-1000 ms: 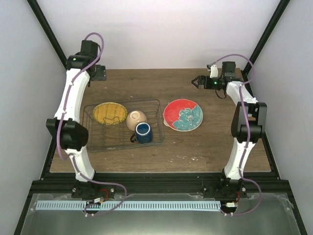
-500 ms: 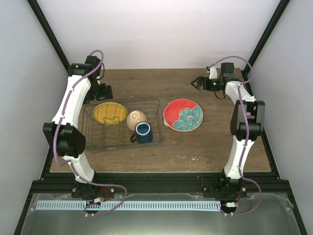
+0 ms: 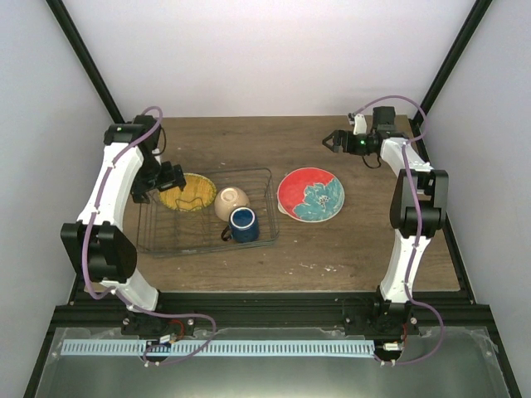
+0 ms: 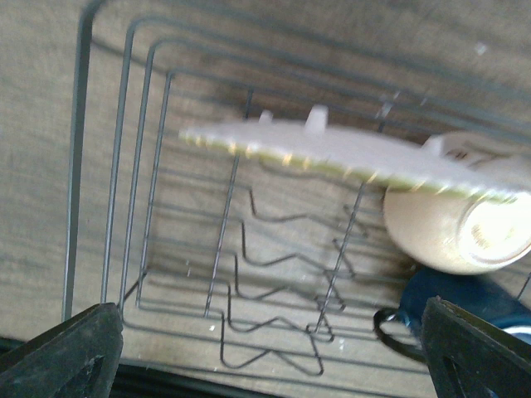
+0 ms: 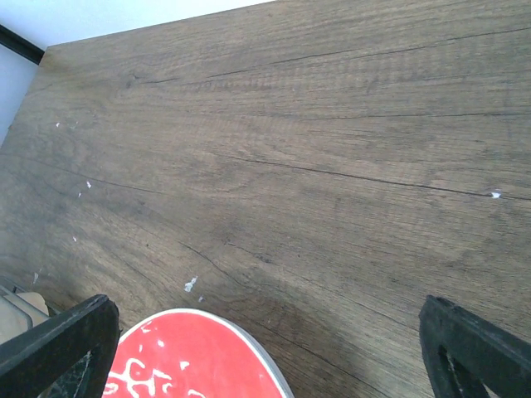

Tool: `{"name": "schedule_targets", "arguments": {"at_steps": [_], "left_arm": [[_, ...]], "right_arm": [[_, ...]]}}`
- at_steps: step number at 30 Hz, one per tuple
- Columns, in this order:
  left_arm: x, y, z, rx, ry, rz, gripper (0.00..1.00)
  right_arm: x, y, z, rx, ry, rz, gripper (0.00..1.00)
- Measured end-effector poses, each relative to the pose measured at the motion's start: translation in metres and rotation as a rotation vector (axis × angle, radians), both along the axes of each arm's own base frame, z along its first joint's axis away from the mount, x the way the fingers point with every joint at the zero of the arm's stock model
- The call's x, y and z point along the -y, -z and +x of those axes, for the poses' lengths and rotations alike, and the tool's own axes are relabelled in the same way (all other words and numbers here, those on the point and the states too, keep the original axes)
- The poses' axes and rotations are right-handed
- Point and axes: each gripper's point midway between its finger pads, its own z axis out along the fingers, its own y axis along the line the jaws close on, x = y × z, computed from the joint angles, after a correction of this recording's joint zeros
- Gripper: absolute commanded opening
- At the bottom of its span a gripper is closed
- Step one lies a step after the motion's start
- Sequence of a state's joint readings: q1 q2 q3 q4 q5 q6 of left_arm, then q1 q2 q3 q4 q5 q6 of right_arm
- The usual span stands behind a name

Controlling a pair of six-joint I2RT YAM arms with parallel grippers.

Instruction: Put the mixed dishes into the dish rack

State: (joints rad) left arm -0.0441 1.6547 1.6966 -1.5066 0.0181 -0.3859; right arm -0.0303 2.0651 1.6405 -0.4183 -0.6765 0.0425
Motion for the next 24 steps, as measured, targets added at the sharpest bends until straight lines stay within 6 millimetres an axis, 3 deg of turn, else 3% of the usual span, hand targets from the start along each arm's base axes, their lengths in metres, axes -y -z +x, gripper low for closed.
{"name": "schedule_targets", "arguments": {"at_steps": [5,11,17,24], "left_arm": [[0.001,0.012,-0.026,-0.048,-0.026,-0.011,1.00],[0.001,0.025,-0.040,-0.069,-0.044,-0.014,1.00],[0.005,0.040,-0.032,-0.048,-0.038,-0.040,1.00],[0.012,0.057,-0.004,-0.008,-0.008,-0.056,1.00]], "right_arm": [[-0.002,0.005,0.000,-0.011,-0.005,0.006,1.00],[-0.007,0.017,0.002,-0.034,-0.016,0.010,1.00],[-0.014,0.018,0.000,-0.040,-0.030,0.010,1.00],[-0.016,0.019,-0.001,-0.041,-0.033,0.007,1.00]]}}
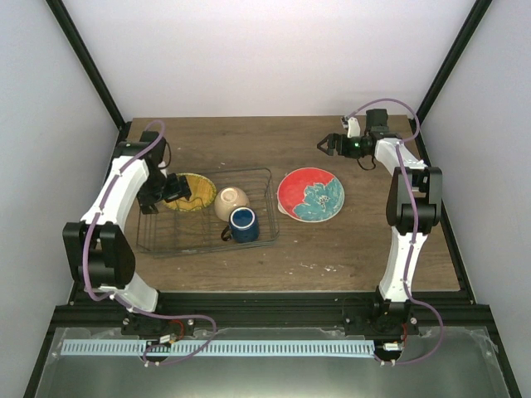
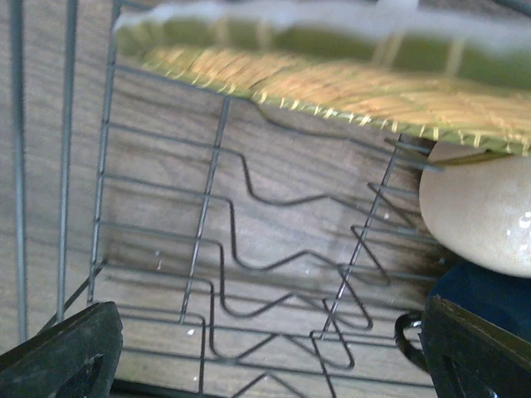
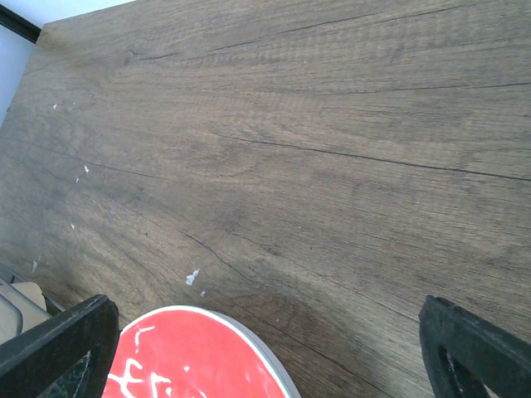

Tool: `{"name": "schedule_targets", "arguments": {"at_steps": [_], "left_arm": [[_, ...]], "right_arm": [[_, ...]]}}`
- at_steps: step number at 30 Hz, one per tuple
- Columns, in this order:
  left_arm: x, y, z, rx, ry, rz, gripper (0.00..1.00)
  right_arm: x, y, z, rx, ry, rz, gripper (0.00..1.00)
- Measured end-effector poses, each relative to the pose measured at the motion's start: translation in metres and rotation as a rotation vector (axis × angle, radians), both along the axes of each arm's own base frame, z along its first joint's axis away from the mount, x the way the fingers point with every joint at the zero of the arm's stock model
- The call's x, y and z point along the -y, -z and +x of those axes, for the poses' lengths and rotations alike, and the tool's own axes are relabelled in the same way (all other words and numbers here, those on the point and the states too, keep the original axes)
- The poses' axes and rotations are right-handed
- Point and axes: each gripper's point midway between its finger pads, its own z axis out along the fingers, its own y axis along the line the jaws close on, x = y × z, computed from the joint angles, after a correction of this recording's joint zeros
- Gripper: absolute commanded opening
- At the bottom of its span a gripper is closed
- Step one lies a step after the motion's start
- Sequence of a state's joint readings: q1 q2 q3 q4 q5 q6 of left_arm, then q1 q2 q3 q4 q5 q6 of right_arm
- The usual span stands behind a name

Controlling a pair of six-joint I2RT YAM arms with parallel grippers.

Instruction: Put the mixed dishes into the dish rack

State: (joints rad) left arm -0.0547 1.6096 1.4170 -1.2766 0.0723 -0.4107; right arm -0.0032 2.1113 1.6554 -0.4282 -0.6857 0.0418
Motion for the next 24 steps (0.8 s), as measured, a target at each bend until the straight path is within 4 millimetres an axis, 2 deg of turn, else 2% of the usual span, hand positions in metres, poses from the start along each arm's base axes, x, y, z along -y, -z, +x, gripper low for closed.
{"name": "schedule_targets", "arguments": {"at_steps": [7,11,16,24], "left_arm": [[0.006,0.015,0.021,0.028,0.023,0.007,1.00],[0.007,0.024,0.032,0.040,0.032,0.015,1.00],[0.009,0.031,0.040,0.047,0.049,0.017,1.00],[0.014,0.038,0.052,0.062,0.075,0.019,1.00]], "right_arm": [[0.001,0.001,0.000,-0.007,0.005,-0.008,1.00],[0.002,-0.006,0.005,0.009,0.008,-0.015,1.00],[0.003,-0.014,0.010,0.028,0.011,-0.023,1.00],[0.003,-0.009,0.008,0.013,0.008,-0.038,1.00]]}}
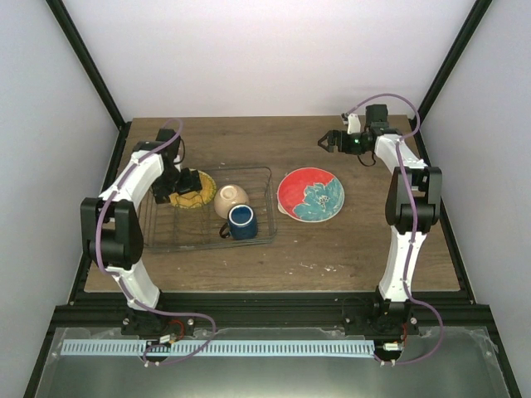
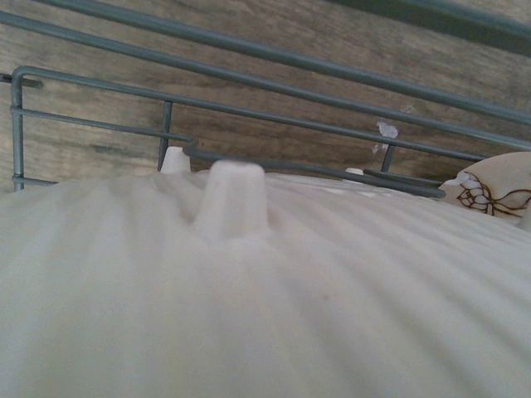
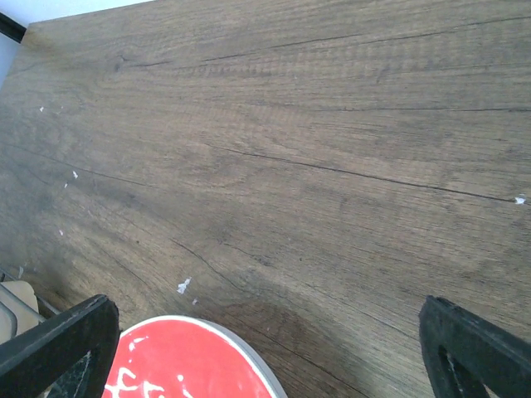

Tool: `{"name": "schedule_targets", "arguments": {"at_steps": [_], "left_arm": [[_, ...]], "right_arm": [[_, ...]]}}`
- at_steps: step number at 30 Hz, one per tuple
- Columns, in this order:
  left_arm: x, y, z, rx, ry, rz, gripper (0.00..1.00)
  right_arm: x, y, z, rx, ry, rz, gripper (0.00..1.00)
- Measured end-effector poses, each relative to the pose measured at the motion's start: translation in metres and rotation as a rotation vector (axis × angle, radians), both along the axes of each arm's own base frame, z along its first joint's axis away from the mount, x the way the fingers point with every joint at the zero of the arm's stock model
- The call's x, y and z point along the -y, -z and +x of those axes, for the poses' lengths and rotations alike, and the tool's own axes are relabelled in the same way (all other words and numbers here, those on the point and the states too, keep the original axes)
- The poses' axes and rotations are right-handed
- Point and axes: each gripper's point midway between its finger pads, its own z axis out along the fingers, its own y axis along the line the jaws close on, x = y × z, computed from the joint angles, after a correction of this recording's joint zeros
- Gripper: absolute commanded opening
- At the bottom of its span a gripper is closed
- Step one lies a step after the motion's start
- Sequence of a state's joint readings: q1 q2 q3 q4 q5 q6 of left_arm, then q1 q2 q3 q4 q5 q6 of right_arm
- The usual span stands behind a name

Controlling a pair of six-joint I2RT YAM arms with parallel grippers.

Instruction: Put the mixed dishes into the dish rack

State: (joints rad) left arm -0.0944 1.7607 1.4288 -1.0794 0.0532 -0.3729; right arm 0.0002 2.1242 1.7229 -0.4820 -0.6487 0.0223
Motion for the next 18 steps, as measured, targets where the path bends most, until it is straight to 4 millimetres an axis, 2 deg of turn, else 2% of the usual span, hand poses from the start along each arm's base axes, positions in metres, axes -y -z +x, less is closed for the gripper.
{"name": "schedule_targets", "arguments": {"at_steps": [18], "left_arm": [[-0.001,0.000,0.028,0.060,0.022,0.022,1.00]], "right_arm": [[-0.007,0.007,-0.003,-0.012,-0.014,-0.017,1.00]]}}
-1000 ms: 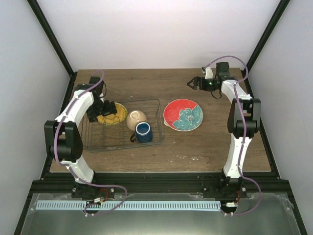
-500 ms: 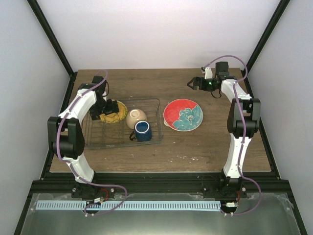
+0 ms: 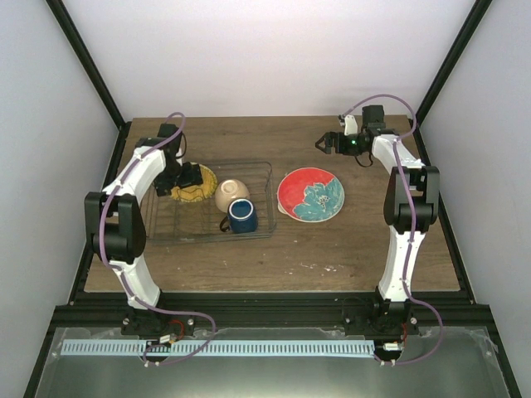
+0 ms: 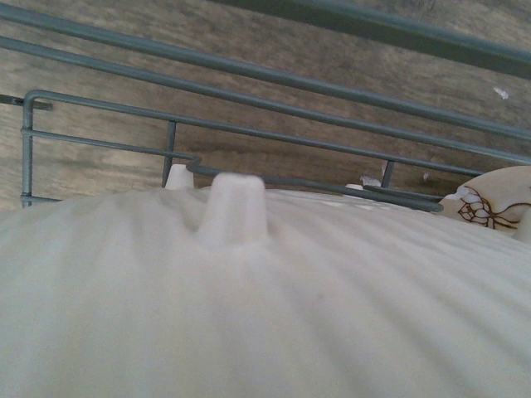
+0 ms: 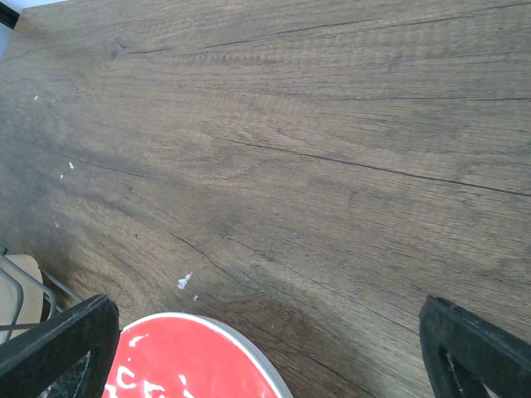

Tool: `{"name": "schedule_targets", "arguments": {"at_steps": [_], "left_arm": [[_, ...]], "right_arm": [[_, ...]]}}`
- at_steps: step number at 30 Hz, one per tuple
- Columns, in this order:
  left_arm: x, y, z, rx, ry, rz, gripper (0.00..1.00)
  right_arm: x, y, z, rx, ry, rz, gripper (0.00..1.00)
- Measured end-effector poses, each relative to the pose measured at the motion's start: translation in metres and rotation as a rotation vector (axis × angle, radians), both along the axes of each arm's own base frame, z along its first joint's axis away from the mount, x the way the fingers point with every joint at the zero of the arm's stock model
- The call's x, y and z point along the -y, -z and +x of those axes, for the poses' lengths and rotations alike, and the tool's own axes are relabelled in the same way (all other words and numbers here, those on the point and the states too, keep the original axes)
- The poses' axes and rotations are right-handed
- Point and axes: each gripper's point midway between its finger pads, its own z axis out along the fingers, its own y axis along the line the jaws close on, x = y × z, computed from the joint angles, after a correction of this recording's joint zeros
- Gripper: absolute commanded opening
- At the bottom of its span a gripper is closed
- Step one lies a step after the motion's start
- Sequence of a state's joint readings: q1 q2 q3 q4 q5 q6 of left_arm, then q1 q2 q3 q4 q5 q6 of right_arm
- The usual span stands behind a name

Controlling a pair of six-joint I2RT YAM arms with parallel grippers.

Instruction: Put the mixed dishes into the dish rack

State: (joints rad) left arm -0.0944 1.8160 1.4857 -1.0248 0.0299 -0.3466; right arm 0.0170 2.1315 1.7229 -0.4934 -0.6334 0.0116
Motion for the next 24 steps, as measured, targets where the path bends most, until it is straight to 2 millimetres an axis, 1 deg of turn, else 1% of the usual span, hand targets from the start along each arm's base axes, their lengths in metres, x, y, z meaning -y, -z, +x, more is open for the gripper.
{"name": "schedule_targets", "arguments": {"at_steps": [7,12,14,19,21,24], "left_arm": [[-0.003,-0.005,0.019,0.033,0.014,0.031,1.00],[-0.005,-0.015,0.039,0.078,0.028,0.049,1.00],[-0.005,-0.019,0.044,0.092,0.030,0.052,1.00],[-0.004,-0.017,0.043,0.091,0.032,0.045,1.00],[-0.003,-0.014,0.037,0.080,0.033,0.042,1.00],[-0.001,-0.010,0.024,0.054,0.039,0.034,1.00]], "right_arm": [[-0.001,0.000,0.000,0.000,-0.002,-0.001,1.00],[-0.003,0.000,-0.001,0.000,-0.004,-0.002,1.00],[-0.003,0.000,-0.001,0.000,-0.005,-0.002,1.00],[-0.003,0.002,0.000,0.000,-0.006,-0.006,1.00],[-0.003,0.002,0.000,-0.001,-0.006,-0.007,1.00],[-0.003,0.004,0.002,-0.003,-0.006,-0.008,1.00]]}}
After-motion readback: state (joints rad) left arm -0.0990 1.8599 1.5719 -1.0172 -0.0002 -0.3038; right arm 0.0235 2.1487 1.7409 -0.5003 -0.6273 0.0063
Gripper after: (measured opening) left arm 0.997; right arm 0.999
